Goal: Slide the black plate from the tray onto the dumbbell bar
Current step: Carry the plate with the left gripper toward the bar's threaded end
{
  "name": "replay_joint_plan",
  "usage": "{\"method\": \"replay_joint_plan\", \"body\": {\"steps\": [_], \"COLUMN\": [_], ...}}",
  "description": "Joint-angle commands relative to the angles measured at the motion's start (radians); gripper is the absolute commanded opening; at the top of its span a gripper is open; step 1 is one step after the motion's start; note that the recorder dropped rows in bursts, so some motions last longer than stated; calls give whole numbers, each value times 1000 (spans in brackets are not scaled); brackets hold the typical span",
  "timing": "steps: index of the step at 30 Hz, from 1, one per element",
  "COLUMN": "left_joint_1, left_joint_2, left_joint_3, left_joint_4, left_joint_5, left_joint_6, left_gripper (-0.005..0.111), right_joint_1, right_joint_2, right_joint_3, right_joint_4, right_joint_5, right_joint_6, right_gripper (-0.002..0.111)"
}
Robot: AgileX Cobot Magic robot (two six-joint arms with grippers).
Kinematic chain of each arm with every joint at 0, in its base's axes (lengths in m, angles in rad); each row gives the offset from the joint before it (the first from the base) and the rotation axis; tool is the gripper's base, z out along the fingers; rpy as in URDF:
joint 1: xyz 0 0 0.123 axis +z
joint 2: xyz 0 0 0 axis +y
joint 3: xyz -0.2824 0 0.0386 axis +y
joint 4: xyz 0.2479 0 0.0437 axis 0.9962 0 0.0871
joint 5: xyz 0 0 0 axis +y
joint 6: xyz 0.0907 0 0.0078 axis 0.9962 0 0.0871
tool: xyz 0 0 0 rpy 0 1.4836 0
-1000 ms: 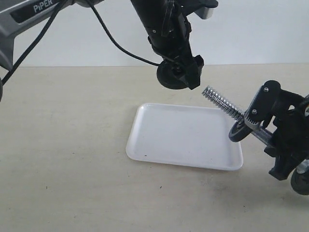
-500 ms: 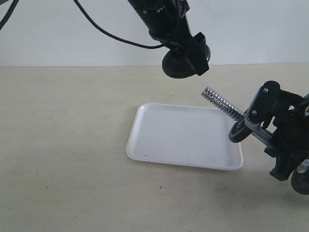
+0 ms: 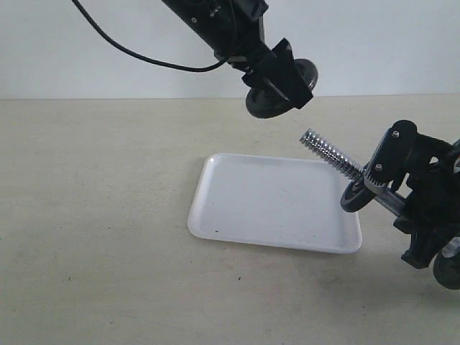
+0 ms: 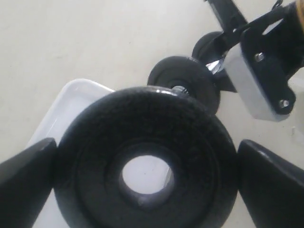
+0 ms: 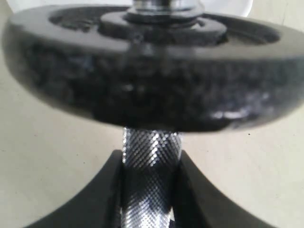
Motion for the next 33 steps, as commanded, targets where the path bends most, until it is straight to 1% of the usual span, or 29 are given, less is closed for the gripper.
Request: {"method": "replay_joint_plan", "body": {"steps": [1, 5, 7, 10, 13, 17, 20, 23, 25, 29, 33], "left_joint_1": [7, 7, 7, 21, 55, 76, 76, 76, 82, 102, 122], "left_joint_2": [-25, -25, -25, -25, -25, -21, -6, 12, 26, 34, 34], "left_joint_3": [7, 60, 87, 120, 154, 158, 163, 163, 163, 163, 163], "left_joint_4": [-75, -130, -133, -157, -291, -301, -307, -307, -346, -400, -412], "left_joint_5": [-23, -23, -23, -23, -23, -23, -23, -23, -23, -23, -23], "left_joint_6": [24, 102, 120, 171, 299, 359, 431, 450, 466, 470, 468], "left_gripper": [4, 4, 4, 4, 4, 4, 4, 4, 4, 4, 4], "right_joint_1": [-3, -3, -3, -3, -3, -3, -1, -1, -1, -1, -1], "right_joint_2": [-54, -54, -54, -54, -54, -54, -54, -54, -54, -54, -54], "right_joint_3": [-36, -36, -36, -36, -36, -36, -36, -36, -36, -36, -34], "right_joint_4": [-15, -15, -15, -15, -15, -13, -13, -13, -13, -15, -17], "right_joint_5": [-332, -332, -332, -332, -326, -331, -346, -364, -370, -395, -427], "right_joint_6": [4, 15, 15, 15, 15, 32, 38, 37, 33, 30, 27], "right_gripper": [0, 0, 0, 0, 0, 0, 0, 0, 0, 0, 0]}}
